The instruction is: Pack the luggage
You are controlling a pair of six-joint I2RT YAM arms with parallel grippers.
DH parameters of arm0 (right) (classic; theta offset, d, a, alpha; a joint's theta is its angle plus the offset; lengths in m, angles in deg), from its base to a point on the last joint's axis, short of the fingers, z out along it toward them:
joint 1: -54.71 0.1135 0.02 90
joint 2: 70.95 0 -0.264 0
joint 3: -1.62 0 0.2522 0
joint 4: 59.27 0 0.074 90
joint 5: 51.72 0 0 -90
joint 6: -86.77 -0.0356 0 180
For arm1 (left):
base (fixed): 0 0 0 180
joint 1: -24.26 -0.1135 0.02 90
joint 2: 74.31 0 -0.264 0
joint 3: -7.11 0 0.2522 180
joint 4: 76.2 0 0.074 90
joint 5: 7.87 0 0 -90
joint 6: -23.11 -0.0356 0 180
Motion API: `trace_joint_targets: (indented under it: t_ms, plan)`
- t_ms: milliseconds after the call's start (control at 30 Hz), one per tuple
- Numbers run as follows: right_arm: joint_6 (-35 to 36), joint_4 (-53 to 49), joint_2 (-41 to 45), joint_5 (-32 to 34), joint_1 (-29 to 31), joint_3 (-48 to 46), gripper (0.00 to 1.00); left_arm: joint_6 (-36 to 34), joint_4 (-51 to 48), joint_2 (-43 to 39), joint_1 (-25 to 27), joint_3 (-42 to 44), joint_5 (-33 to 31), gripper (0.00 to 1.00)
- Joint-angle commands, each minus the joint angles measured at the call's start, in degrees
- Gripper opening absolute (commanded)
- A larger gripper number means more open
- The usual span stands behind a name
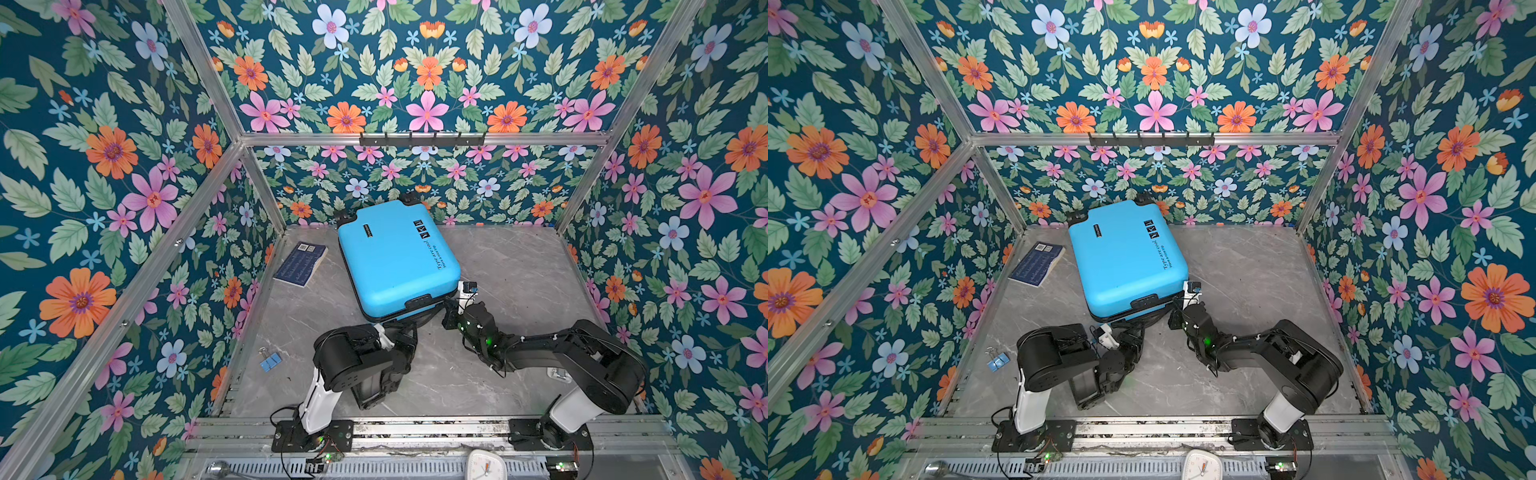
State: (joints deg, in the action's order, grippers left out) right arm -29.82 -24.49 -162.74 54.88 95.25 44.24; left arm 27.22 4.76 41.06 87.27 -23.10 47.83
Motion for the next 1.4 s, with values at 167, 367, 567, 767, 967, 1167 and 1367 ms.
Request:
trace_joint_targets:
  t_ms: [167, 367, 567, 767, 967, 1167, 1367]
  plan:
    - [-1.93, 2.0, 2.03, 15.72, -4.6, -3.02, 0.0, -5.16, -1.98, -0.76, 0.68, 1.44, 1.41, 0.0]
    - [-2.07, 5.08, 2.4, 11.66, -6.99, -4.89, 0.0, -5.66, -3.15, -2.14, 0.9, 1.92, 1.35, 0.0]
    - [-2.0, 11.95, 1.75, -0.98, -12.9, -6.14, 0.0, -5.45, -5.57, -4.18, 1.35, 3.46, 1.89, 0.0]
    - [5.44, 18.15, -1.12, -23.4, -20.66, -4.36, 0.0, -4.62, -7.74, -5.42, 1.37, 5.47, 3.46, 0.0]
    - [9.02, 9.83, -0.47, -31.87, -24.68, 0.89, 0.0, -4.13, -7.79, -6.21, 1.33, 7.9, 4.29, 0.0]
    - [8.01, 2.22, -0.97, -38.25, -26.08, 4.6, 0.06, -6.21, -8.85, -8.61, 1.39, 8.64, 4.15, 0.0]
    - [6.03, -8.71, 7.08, -32.43, -26.12, 0.67, 0.7, -10.51, -20.38, -18.01, 1.42, 7.49, 5.69, 0.48]
